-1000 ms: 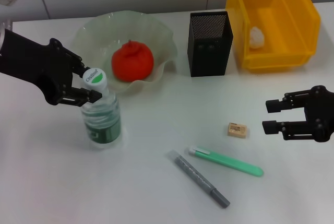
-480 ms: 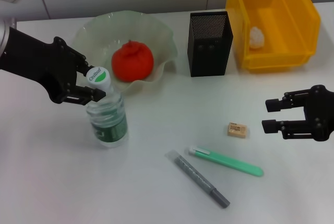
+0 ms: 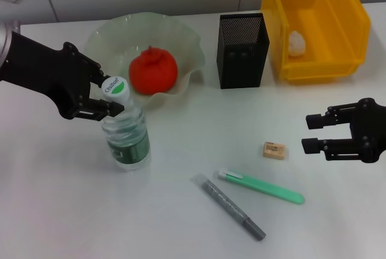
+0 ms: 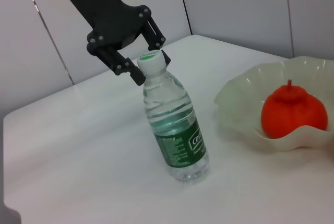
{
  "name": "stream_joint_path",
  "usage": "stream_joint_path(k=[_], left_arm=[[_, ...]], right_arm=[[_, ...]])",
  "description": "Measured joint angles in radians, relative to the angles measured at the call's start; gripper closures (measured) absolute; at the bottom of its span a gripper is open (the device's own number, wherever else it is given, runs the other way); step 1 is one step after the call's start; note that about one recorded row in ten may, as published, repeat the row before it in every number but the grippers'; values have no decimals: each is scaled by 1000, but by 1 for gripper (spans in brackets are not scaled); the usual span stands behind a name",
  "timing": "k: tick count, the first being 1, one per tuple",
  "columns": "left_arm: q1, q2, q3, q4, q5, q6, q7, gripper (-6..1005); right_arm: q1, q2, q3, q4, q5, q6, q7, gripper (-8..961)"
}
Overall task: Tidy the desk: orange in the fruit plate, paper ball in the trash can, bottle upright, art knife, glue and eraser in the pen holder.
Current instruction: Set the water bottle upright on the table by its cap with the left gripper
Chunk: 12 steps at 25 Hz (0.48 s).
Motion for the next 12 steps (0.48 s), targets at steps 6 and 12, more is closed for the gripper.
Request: stream_joint_path(k=[6, 12], left_arm=[[3, -1, 3, 0, -13, 6, 4, 565], [7, -1, 3, -8, -19, 0, 1, 564]], right_arm=[[0, 0, -2, 6, 0, 0, 0, 409], [0, -1, -2, 8, 0, 2, 0, 409]])
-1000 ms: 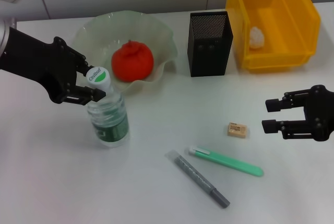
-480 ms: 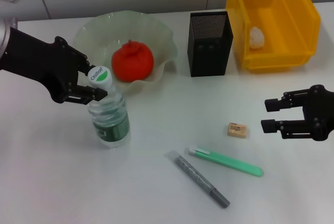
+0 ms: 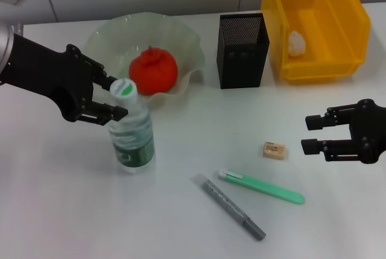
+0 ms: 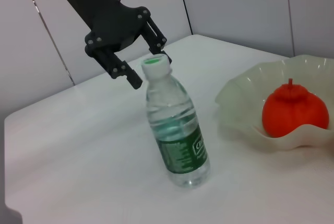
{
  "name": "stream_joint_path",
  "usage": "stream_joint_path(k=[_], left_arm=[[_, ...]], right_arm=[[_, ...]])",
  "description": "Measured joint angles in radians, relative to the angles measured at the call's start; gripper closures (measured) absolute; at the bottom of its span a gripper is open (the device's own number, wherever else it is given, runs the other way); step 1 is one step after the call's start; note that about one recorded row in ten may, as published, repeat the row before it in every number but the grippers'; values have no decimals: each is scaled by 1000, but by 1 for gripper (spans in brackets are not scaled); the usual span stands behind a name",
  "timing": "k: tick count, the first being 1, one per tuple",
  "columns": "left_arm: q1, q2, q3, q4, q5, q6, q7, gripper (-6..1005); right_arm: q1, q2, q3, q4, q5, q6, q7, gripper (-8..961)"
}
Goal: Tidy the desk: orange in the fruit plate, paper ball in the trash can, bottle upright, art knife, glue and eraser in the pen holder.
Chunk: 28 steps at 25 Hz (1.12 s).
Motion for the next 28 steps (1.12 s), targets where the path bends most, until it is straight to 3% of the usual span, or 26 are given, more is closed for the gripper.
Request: stream_joint_path(k=[11, 16, 20, 22, 25, 28], left_arm=[[13, 1, -19, 5, -19, 3, -2, 328], [28, 5, -109, 3, -46, 9, 12, 235], [109, 8, -201, -40, -202, 7, 77, 203], [149, 9, -216, -59, -266, 4, 112, 204], [275, 8, -230, -158, -412, -1, 237, 205], [312, 13, -232, -227, -447, -1, 282, 206]], right_arm=[[0, 1, 0, 2, 0, -1, 0, 409], [-1, 1, 8, 1, 0, -8, 0, 409], [-4, -1, 11, -10, 6, -11, 7, 409], [-5, -2, 13, -24, 6, -12, 15, 409], [2, -8, 11, -55, 5, -20, 52, 409], [12, -15, 5, -76, 3, -23, 91, 409]])
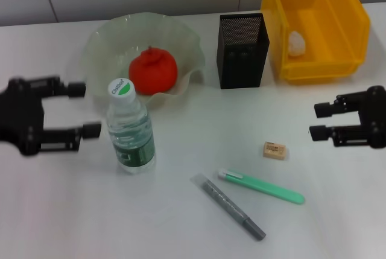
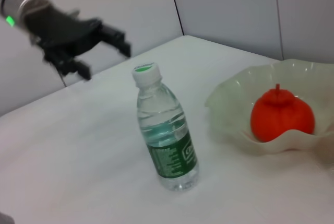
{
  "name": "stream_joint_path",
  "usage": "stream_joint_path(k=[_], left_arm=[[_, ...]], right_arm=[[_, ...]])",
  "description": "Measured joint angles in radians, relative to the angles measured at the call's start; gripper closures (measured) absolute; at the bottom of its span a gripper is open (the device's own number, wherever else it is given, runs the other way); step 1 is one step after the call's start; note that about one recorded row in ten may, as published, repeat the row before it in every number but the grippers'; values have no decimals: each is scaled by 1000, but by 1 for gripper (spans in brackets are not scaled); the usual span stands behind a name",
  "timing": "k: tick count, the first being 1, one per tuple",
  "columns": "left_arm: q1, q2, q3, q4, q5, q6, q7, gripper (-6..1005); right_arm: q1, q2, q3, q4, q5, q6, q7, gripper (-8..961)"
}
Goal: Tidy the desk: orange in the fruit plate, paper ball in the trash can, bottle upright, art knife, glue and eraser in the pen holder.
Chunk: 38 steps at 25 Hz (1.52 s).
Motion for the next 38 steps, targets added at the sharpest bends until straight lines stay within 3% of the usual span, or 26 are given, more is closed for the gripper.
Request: stream_joint_path(k=[7, 10, 11, 12, 15, 16, 17, 19, 20, 21, 22, 25, 26, 31, 38], left_arm=[[47, 25, 2, -252, -18, 36, 167, 209], [46, 38, 9, -347, -14, 40, 233, 210], [46, 41, 10, -373, -14, 42, 254, 211], [46, 43, 10, -391, -14, 43, 273, 211], [46, 42, 11, -414, 12, 47, 306, 212], [40, 39, 11, -418, 41, 48, 307, 212], [40, 39, 11, -418, 41, 48, 307, 213], [37, 32, 11, -419, 71, 49, 308, 213], [36, 26, 11, -420, 80, 49, 312, 213], [38, 16, 11, -420, 90, 49, 326, 213], [38, 16, 11, -420, 90, 49, 326, 213], [42, 8, 11, -421, 96, 49, 353, 213], [45, 3, 11, -423, 102, 48, 374, 213], [41, -3, 11, -442, 116, 27, 400, 212], [31, -3, 11, -463, 117, -7, 418, 212]], right_arm=[[90, -30, -51, -111, -103, -7, 250, 409], [169, -51, -124, -133, -199, -25, 395, 409], [229, -61, -174, -127, -256, -41, 470, 409], [229, -61, -174, -127, -256, -41, 470, 409], [328, -65, -262, -98, -349, -53, 565, 409], [404, -54, -337, -61, -428, -54, 614, 409], [404, -54, -337, -61, -428, -54, 614, 409], [466, -34, -405, -10, -497, -49, 649, 409], [502, -18, -429, 28, -530, -40, 658, 409], [561, 15, -450, 92, -589, -21, 665, 409], [561, 15, -450, 92, -589, -21, 665, 409], [626, 44, -495, 180, -621, 27, 688, 409], [647, 46, -562, 229, -594, 75, 720, 409], [654, 46, -701, 266, -551, 163, 785, 409], [656, 49, -852, 300, -461, 256, 849, 409]])
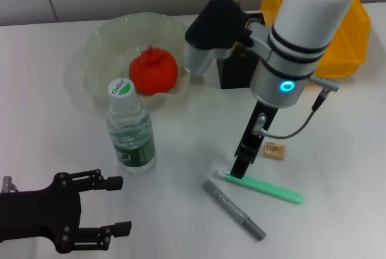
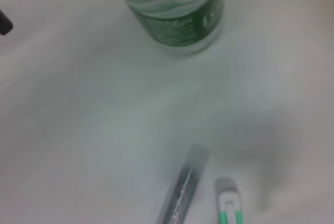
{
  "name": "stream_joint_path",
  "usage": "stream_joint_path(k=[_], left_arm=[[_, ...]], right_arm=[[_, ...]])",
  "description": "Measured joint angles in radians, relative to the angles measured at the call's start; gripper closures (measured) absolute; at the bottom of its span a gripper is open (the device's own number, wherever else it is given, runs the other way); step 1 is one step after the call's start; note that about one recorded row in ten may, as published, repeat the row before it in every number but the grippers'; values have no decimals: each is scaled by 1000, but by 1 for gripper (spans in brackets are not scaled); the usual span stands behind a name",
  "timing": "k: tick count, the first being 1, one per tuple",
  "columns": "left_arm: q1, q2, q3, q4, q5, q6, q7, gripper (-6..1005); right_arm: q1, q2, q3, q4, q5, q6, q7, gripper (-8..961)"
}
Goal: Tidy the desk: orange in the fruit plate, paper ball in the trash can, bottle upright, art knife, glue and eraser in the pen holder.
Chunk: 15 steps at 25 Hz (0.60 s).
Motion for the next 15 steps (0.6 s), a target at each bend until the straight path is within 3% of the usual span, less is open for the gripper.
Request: stream_joint_path(k=[8, 15], left_arm=[[-6, -2, 0, -10, 0, -6, -1, 213], [-8, -2, 0, -13, 0, -16, 1, 213]], right_arm=[[11, 0, -189, 24, 52, 92, 86, 412], [17, 1, -277, 27, 88, 144, 118, 415]])
